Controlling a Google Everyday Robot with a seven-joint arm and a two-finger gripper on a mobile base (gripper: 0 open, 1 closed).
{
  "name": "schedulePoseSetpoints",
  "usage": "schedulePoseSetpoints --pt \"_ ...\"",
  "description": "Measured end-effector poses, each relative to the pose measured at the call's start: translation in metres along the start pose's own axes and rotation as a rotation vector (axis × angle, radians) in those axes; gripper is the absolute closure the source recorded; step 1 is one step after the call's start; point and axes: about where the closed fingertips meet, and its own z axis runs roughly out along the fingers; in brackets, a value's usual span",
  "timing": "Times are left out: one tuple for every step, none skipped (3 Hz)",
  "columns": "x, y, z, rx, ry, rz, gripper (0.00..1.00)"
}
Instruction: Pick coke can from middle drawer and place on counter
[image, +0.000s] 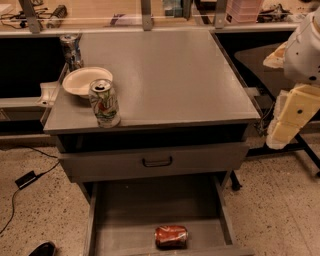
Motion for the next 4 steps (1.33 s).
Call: schedulePoseSetpoints --pt "0.000 0.000 0.000 0.000 0.000 0.000 0.00" --pt "0.001 0.009 0.037 -0.052 -0.003 -0.008 0.00" --pt "0.004 0.032 0.092 -0.072 0.017 -0.066 0.00" --pt "0.015 0.072 0.164 -0.125 0.011 -0.126 0.00"
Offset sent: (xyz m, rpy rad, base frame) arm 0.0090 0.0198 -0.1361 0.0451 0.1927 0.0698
